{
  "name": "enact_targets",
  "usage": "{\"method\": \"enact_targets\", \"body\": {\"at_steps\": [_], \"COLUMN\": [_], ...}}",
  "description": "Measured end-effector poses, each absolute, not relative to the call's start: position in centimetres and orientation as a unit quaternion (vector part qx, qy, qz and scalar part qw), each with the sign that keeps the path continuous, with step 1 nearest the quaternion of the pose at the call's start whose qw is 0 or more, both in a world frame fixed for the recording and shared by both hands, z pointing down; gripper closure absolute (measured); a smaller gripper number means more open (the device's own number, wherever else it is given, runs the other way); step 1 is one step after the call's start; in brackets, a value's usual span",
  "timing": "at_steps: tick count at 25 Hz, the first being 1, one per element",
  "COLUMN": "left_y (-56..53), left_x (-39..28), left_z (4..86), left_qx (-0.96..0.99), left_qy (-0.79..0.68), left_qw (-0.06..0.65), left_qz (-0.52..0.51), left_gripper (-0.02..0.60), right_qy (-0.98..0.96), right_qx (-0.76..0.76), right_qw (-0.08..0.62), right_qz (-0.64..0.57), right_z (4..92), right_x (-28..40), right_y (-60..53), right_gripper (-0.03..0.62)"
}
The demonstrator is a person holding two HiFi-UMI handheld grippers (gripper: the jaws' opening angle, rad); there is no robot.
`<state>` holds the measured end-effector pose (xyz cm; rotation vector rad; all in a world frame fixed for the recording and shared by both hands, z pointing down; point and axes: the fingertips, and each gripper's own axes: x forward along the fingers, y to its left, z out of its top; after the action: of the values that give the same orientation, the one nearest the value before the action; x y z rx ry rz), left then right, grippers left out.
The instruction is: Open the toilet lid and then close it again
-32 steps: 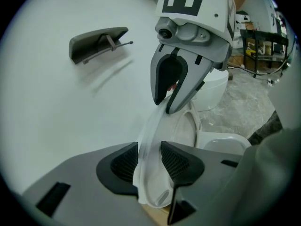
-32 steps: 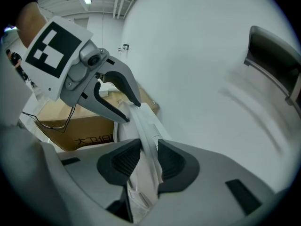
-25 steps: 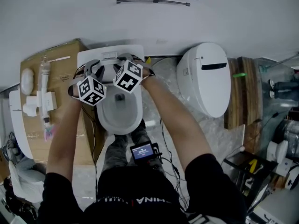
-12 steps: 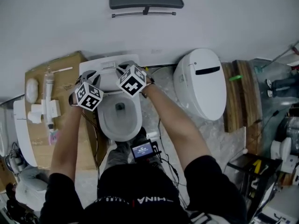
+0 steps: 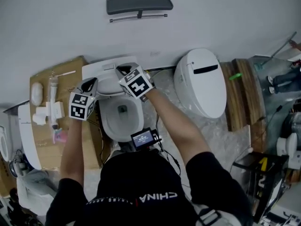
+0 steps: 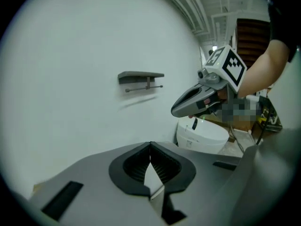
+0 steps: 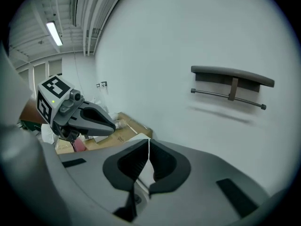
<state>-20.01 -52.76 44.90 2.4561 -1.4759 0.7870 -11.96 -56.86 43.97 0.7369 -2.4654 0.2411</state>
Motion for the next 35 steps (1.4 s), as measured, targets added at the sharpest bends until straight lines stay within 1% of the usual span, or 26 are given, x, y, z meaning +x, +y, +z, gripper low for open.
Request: {"method": "enact_targets", "body": {"at_steps": [3,7,12,21,31,35], "left_y": [-51.1,-49.6,-49.1,-47.4,-41.9,-39.7], "left_x": [-19.1,-18.9,-18.6,-17.0,-15.2,-15.0], "left_z": [44.0,44.2,44.4,42.5,43.2,42.6], "left_qx": [0.84,0.842,0.842,0.83,0.82,0.828], "left_qy": [-0.486,-0.492,-0.49,-0.509,-0.52,-0.508], "left_qw": [0.091,0.116,0.123,0.11,0.108,0.092], "left_qz": [0.223,0.189,0.191,0.199,0.211,0.219], "left_gripper": [0.571,0.572,0.572,0.572,0.572,0.572], "right_qy": [-0.92,-0.92,-0.923,-0.93,-0.934,-0.932], "right_qx": [0.276,0.275,0.271,0.238,0.211,0.216], "right_qw": [0.263,0.262,0.259,0.268,0.28,0.285], "right_qz": [0.09,0.091,0.093,0.081,0.068,0.058], "right_z": [43.3,43.7,44.1,44.0,45.5,45.0], "right_x": [-11.2,-10.5,-10.8,-9.1,-8.3,-7.5], "right_y": [-55.8,-54.8,-54.8,-52.8,-48.9,-45.9], "right_gripper": [0.577,0.579,0.579,0.58,0.58,0.58]}}
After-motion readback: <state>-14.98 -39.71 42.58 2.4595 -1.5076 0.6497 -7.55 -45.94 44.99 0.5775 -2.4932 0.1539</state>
